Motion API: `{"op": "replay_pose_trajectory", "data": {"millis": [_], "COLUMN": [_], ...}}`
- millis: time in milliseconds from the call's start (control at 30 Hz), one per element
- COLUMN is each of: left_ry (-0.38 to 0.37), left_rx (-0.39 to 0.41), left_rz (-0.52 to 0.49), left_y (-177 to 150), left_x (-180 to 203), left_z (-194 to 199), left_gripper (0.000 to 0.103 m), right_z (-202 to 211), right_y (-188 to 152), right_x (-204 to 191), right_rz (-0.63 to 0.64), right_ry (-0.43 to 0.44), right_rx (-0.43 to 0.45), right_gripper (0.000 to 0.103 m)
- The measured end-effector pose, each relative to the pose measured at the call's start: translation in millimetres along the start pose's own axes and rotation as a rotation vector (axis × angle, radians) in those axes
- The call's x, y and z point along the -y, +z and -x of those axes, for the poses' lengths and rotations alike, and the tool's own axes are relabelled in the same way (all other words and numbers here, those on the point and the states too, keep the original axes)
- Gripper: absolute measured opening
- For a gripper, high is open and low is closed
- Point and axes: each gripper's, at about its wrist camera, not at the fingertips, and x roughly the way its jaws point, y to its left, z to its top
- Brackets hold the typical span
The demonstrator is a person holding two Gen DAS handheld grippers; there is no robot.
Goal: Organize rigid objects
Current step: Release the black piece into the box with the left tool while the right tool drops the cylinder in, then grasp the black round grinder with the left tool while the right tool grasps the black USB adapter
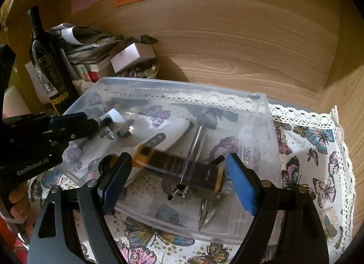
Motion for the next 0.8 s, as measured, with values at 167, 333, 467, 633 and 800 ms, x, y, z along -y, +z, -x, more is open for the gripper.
{"op": "replay_pose_trajectory", "data": {"millis": [167,333,467,633,800], "left_ry": [0.004,0.013,0.022,0.029,-0.004], "left_rx": [0.042,0.084,0.083,0.017,-0.058], "left_rz": [-0.014,-0.022,-0.036,-0.045,-0.043], "left_y": [-5.1,-10.6,-22.6,-46.5,-70.0], "left_x": [4.3,4.3,0.8,-0.7,2.2], "left_z": [20.4,45.9,57.0,50.0,35.9], "left_gripper": [0.046,0.056,0.06,0.062,0.062], "right_z": [26.8,52.8,64.9,68.1,66.0], "right_y": [-2.2,-6.6,-13.3,-24.1,-38.0], "right_x": [-4.6,-9.8,-12.3,-17.8,-21.2], "right_rz": [0.031,0.045,0.043,0.039,0.035], "right_ry": [0.003,0.001,0.015,0.034,0.051], "right_rx": [0.063,0.115,0.133,0.125,0.093], "right_gripper": [0.085,0.086,0.086,0.086,0.086]}}
